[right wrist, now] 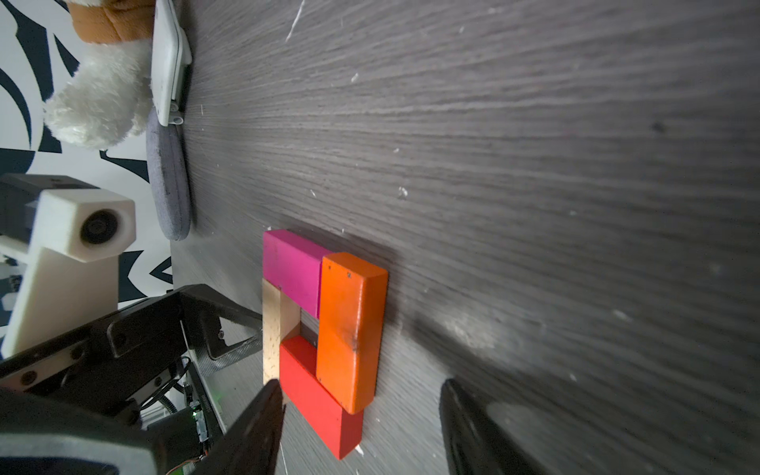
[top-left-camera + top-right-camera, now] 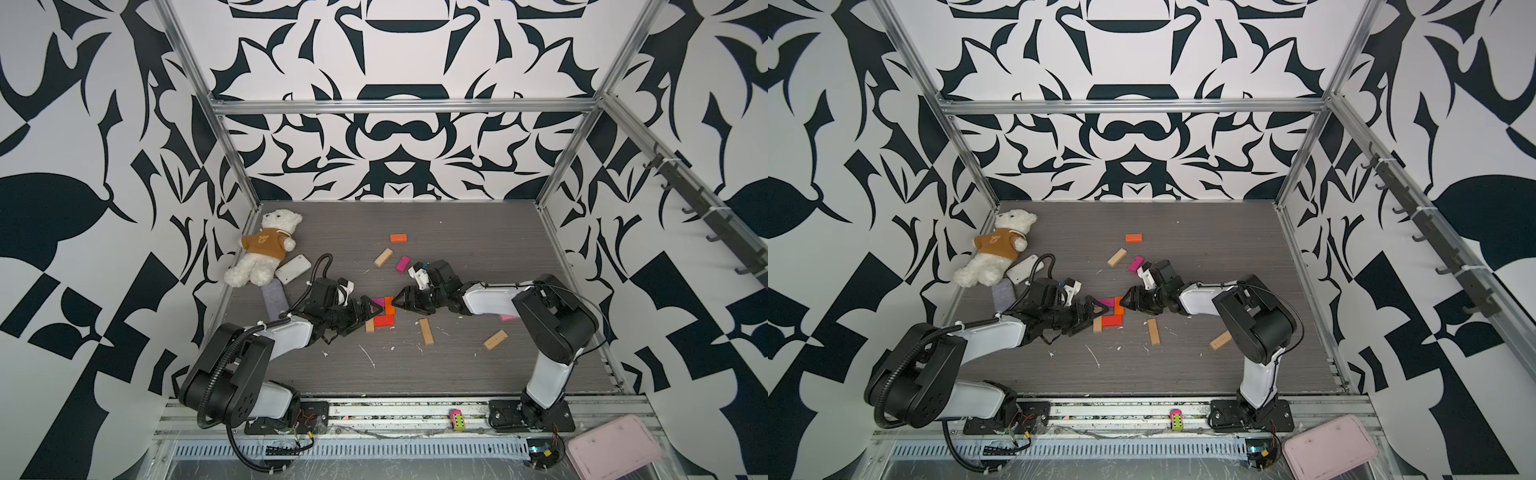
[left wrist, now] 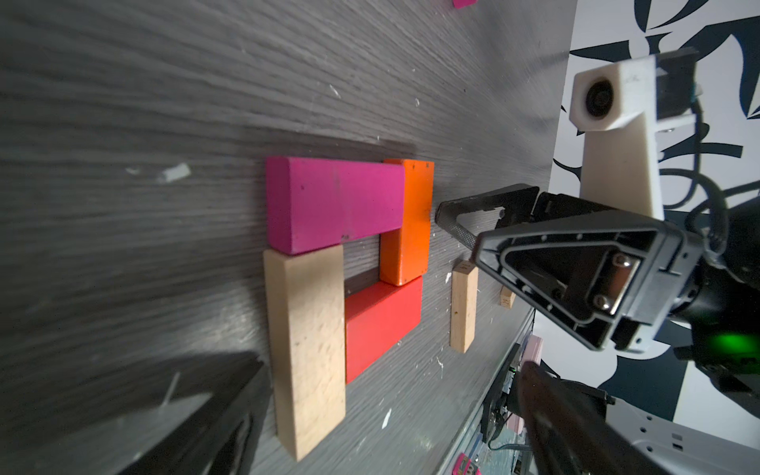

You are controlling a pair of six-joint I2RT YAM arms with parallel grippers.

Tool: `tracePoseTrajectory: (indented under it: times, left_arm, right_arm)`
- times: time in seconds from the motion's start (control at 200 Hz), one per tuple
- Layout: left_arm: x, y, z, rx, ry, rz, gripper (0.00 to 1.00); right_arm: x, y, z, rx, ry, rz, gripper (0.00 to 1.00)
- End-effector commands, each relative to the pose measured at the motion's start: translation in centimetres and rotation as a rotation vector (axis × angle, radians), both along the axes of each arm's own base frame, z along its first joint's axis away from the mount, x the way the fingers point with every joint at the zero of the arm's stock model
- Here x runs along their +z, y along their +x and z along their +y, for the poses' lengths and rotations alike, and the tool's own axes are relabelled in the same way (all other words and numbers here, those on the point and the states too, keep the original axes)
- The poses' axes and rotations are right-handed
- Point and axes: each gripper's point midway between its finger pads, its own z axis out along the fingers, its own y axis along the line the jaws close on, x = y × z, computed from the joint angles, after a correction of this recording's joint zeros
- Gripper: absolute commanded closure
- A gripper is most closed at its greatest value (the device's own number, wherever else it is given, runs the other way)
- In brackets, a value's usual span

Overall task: Assemble the letter p with building blocks
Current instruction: Adjust the building block at the center of the board.

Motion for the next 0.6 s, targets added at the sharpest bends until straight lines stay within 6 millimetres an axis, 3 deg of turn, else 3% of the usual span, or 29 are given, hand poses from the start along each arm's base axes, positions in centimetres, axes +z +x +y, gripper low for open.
tracePoseTrajectory:
  times: [0.0, 0.595]
  left_arm:
    - [-0.72, -0.26, 0.16, -0.004, 0.008, 0.020, 0.03]
    - [-1.03, -0.32, 0.33, 0.004, 0.016, 0.021, 0.01]
  right_arm:
    - [-0.18, 0.07, -0.07, 0.002, 0.006, 0.000, 0.37]
    - [-0.65, 0.10, -0.03, 0.005, 0.001, 0.016, 0.37]
